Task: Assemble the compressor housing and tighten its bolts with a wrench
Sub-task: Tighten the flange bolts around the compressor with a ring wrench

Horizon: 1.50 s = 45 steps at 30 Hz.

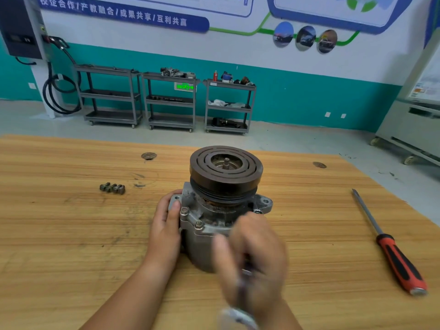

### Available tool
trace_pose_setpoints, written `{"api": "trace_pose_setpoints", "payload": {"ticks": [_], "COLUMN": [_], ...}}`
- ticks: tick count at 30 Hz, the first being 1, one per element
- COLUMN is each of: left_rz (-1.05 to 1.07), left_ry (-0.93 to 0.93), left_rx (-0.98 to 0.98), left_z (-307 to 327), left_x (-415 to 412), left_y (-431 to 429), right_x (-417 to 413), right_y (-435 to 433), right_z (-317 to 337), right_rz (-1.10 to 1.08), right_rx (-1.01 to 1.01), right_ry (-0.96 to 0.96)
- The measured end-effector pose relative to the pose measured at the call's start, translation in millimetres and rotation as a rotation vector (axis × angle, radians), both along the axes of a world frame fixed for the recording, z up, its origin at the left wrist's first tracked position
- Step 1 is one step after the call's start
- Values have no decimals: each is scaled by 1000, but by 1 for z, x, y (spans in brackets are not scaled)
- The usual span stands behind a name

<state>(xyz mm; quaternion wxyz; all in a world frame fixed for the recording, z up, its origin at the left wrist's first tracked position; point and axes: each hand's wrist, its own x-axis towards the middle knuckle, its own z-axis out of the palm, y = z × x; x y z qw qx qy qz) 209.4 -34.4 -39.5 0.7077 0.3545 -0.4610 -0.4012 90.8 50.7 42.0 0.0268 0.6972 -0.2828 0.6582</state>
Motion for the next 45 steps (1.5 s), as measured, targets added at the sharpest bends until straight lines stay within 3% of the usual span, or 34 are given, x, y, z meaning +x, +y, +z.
{"api": "trace_pose_setpoints", "payload": {"ticks": [4, 7, 9, 12, 16, 20, 29, 37, 41, 45], "left_rz": [-10, -10, 5, 1, 15, 20, 7, -2, 4, -1], "left_ry": [-23, -15, -9, -4, -14, -8, -24, -6, -19, -42], "left_rx": [40, 31, 30, 35, 40, 44, 47, 55, 55, 85], "left_z": [2, 3, 3, 4, 2, 1, 2, 2, 3, 4], "left_x": [-1, 0, 0, 0, 0, 0, 0, 0, -2, -2], "left_y": [1, 1, 2, 2, 1, -1, 0, 2, 2, 0], "right_x": [-59, -89, -99, -108, -117, -112, -117, -111, -93, -80], "right_y": [1, -21, -38, -60, -79, -85, -89, -54, -29, -17], "right_z": [17, 26, 25, 21, 9, 2, 5, 1, -3, -4], "right_rz": [632, 1121, 1098, 1023, 1376, 1532, 1483, 1501, 1009, 835], "right_rx": [-99, 103, 265, 413, 506, 561, 746, 504, 352, 261], "right_ry": [-502, -793, -965, -1070, -1120, -1111, -985, -884, -835, -804]}}
